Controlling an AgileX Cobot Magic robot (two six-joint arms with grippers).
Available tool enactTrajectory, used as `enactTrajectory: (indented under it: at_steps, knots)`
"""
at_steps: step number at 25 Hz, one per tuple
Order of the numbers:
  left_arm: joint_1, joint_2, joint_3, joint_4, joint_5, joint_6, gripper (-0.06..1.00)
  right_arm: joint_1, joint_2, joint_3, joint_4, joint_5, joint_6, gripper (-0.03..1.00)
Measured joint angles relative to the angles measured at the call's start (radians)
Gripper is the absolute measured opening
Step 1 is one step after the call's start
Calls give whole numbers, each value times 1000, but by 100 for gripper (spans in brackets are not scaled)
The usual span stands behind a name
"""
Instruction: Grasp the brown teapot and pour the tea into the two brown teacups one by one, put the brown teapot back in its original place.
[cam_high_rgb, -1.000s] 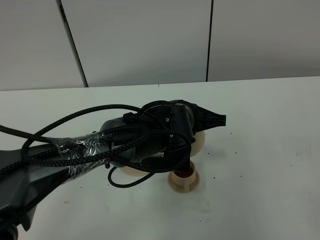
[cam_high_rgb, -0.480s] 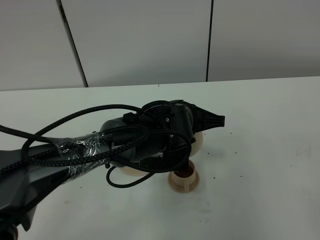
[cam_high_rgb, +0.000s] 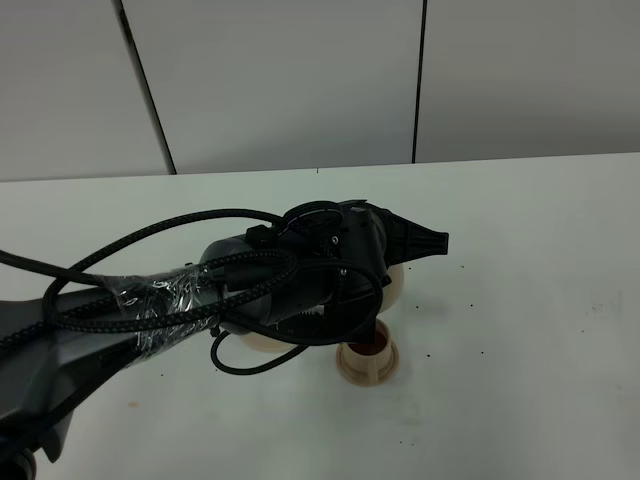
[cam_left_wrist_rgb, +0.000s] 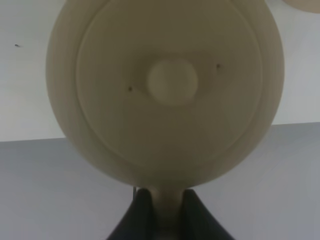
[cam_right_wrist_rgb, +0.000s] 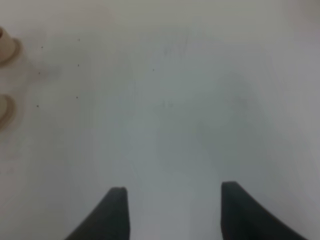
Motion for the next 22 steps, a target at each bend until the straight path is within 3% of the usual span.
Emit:
enactTrajectory:
  at_steps: [22]
  knots:
    - [-10,0,0,5,1,10,17,0,0,0,0,0,0,41]
